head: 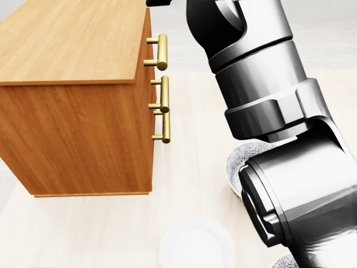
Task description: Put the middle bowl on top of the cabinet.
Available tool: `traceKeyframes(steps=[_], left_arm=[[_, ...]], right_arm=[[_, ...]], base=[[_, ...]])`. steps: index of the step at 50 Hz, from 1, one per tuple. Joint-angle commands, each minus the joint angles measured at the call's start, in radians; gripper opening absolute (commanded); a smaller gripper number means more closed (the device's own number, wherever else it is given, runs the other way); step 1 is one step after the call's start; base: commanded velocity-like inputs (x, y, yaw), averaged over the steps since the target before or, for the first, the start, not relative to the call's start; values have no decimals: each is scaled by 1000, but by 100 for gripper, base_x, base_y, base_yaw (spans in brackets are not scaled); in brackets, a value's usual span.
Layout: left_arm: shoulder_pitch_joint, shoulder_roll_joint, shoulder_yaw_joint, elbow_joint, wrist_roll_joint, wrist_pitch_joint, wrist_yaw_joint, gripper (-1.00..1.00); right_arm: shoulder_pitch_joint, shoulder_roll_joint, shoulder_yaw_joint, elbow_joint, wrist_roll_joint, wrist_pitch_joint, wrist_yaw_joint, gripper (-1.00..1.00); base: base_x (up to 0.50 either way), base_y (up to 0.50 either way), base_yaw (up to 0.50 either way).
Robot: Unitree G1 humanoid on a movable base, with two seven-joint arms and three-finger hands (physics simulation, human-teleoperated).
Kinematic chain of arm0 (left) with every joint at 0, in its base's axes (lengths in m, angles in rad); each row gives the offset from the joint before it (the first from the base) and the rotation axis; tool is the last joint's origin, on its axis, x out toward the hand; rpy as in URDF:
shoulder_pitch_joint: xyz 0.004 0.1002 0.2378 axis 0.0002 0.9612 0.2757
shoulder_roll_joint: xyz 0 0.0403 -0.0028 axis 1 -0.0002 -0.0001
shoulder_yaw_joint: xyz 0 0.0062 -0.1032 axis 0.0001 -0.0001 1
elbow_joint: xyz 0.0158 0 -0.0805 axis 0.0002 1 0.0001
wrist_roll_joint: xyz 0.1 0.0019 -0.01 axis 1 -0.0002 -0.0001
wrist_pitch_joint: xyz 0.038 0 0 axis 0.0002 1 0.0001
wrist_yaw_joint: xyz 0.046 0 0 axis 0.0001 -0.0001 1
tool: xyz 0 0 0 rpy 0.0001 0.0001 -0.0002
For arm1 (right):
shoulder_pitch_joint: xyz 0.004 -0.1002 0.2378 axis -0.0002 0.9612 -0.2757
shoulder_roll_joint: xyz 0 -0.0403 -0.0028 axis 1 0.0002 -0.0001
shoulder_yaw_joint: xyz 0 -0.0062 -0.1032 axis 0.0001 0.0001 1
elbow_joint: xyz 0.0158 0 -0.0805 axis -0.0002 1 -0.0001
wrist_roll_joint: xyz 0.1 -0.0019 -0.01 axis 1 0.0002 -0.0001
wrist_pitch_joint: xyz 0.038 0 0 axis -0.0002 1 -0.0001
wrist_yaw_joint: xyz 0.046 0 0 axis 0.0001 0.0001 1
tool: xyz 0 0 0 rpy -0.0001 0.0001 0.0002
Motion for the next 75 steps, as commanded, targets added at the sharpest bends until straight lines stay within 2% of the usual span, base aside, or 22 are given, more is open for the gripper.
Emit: traceKeyframes(steps=[1,7,10,15,18,27,47,62,75], left_arm=[[28,-22,22,0,1,-47,-12,100],[45,-32,46,-8,-20,-60,-31,100],[52,-38,54,2,-21,-79,-42,100],[54,-41,75,15,-32,-93,-57,100],[65,-49,89,26,-44,-115,-74,100],[85,-68,140,36,-77,-149,-119,100],[109,-125,233,29,-134,-149,-217,100],[102,-159,264,10,-132,-149,-258,100],[80,-162,284,30,-131,-149,-270,100]], right_arm=[[-85,88,16,76,82,0,-84,-100],[-113,123,16,137,125,0,-131,-100],[-119,143,22,172,142,0,-160,-100],[-135,166,16,252,180,0,-226,-100],[-132,188,24,292,197,0,-265,-100],[-128,219,48,338,218,0,-311,-100],[-89,254,100,352,164,0,-356,-100],[-54,268,142,380,53,0,-400,-100],[-33,277,132,400,-13,0,-423,-100]], base=[[0,0,0],[0,0,0],[0,0,0],[0,0,0],[0,0,0],[0,0,0],[0,0,0],[0,0,0],[0,0,0]])
